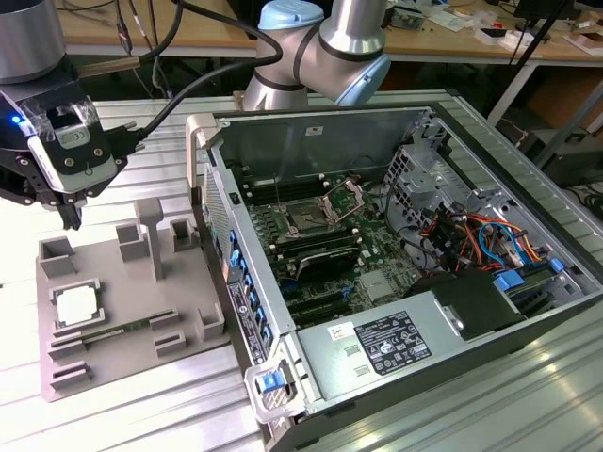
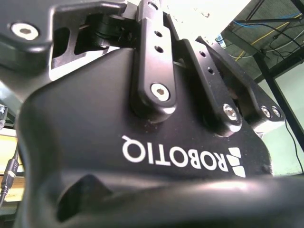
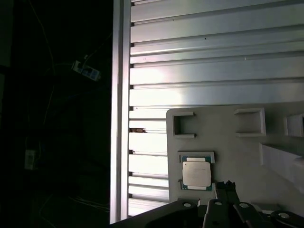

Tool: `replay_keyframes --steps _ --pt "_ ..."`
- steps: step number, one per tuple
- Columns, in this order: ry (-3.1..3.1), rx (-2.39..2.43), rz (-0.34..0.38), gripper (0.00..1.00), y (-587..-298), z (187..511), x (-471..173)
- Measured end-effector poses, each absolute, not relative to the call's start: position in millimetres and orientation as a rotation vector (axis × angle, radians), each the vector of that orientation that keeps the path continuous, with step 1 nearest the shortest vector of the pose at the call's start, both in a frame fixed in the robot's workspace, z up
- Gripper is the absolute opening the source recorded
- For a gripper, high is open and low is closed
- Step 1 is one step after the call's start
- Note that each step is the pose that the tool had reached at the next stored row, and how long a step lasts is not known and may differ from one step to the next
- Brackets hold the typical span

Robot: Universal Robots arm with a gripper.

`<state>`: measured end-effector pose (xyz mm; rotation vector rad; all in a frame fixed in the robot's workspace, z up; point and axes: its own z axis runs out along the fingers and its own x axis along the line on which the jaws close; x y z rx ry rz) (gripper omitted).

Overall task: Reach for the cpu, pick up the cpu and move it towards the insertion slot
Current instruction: 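Reach for the cpu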

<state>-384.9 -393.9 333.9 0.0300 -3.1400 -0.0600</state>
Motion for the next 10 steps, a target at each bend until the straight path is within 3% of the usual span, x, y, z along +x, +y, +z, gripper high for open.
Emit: replay_keyframes --steps 10 --pt "-3.140 0.030 -0.060 0.11 -393.9 332.3 -384.9"
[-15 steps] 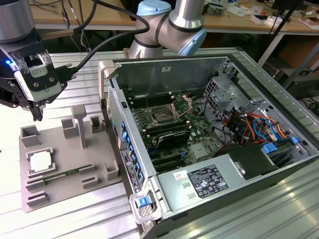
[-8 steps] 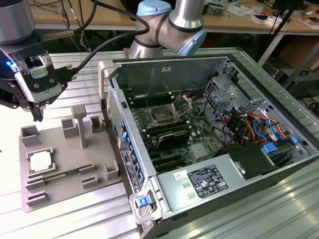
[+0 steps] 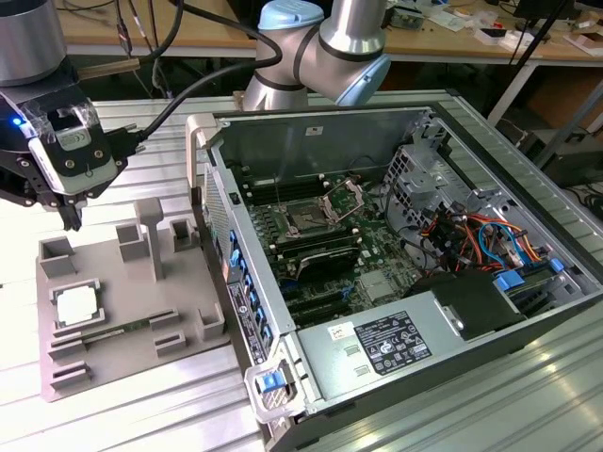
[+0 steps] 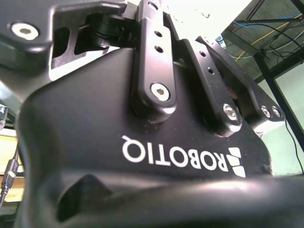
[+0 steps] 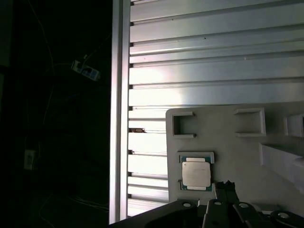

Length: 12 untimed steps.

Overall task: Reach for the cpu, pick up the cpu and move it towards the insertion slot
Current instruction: 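Reach for the cpu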

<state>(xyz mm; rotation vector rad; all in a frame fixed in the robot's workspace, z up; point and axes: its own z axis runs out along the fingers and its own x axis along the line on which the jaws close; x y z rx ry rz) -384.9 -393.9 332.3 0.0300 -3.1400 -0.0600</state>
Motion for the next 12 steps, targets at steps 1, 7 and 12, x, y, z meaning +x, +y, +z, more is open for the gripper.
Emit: replay_keyframes --steps 1,7,12 --pt "-3.140 0.030 -0.060 0.11 -393.9 332.2 -384.9" --pt "-3.140 0.030 -0.060 0.11 -393.9 321.7 -385.2" --pt "-3.140 0.030 -0.060 0.11 -394.0 320.4 -385.6"
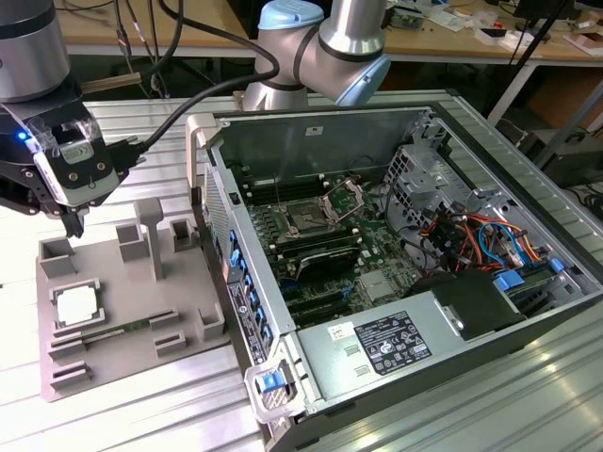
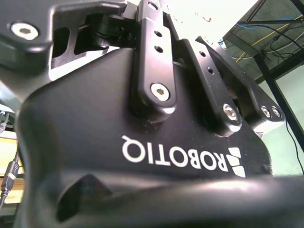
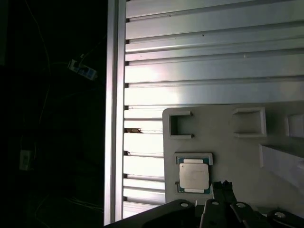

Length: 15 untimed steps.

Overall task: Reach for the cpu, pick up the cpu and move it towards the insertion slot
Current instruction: 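Reach for the cpu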

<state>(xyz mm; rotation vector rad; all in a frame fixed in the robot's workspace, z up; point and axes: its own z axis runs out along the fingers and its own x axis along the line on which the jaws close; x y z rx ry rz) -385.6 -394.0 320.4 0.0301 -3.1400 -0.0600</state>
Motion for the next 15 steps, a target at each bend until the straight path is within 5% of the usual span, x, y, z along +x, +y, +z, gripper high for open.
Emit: replay_keyframes --steps 15 --pt "-3.140 0.030 -0.060 0.11 -394.1 316.8 -385.8"
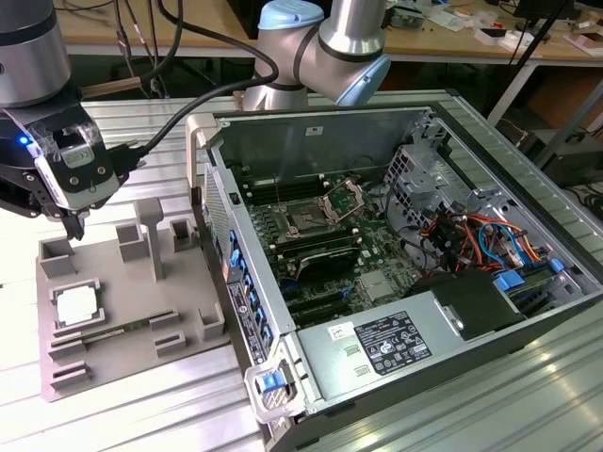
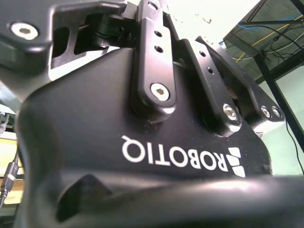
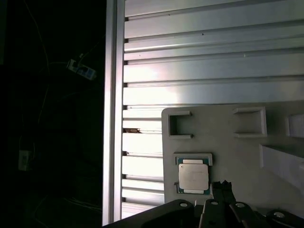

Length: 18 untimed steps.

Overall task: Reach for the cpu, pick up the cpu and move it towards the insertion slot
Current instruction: 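Reach for the cpu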

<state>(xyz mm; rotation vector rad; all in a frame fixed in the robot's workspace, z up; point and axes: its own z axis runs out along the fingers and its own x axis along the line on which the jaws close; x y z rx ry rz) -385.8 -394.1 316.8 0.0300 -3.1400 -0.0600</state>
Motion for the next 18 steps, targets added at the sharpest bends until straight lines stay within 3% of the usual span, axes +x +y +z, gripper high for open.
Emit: replay_keyframes --steps 18 --pt "-3.140 0.030 -0.060 0.11 -394.1 313.8 -385.8"
